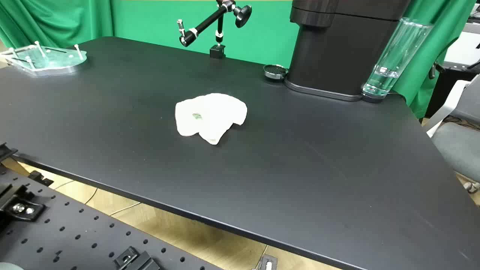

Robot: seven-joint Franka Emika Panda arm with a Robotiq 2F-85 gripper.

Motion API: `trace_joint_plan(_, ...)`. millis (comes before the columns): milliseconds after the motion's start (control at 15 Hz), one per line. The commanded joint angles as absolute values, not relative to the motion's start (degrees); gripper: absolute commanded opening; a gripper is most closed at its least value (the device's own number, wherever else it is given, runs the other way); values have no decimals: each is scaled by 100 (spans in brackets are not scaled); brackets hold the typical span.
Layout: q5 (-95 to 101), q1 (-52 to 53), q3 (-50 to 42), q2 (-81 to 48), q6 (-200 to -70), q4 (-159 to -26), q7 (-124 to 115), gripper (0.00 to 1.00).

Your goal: Hang the white cloth on the black extended arm-like object

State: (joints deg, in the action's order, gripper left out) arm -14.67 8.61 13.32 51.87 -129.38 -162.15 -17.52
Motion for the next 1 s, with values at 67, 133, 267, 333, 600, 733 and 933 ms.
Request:
trace_joint_plan(67, -1434, 879, 1304, 5155, -12868, -16256, -1773, 100)
trace_joint_plan(133, -1432, 880, 1303, 5130, -12868, -16282, -1773, 100)
trace_joint_plan(267, -1432, 880, 1302, 5096, -12868, -16286, -1774, 100)
trace_joint_plan(333, -1432, 880, 1302, 5089, -12868, -16286, -1774, 100)
trace_joint_plan(600, -1431, 880, 1302, 5088, -12868, -16286, -1774, 100)
trace_joint_plan(733, -1431, 880, 1302, 5088, -12868, -16286, -1774, 100)
trace_joint_plan(933, -1130, 539, 1233, 4896, -13049, -16216, -1669, 100)
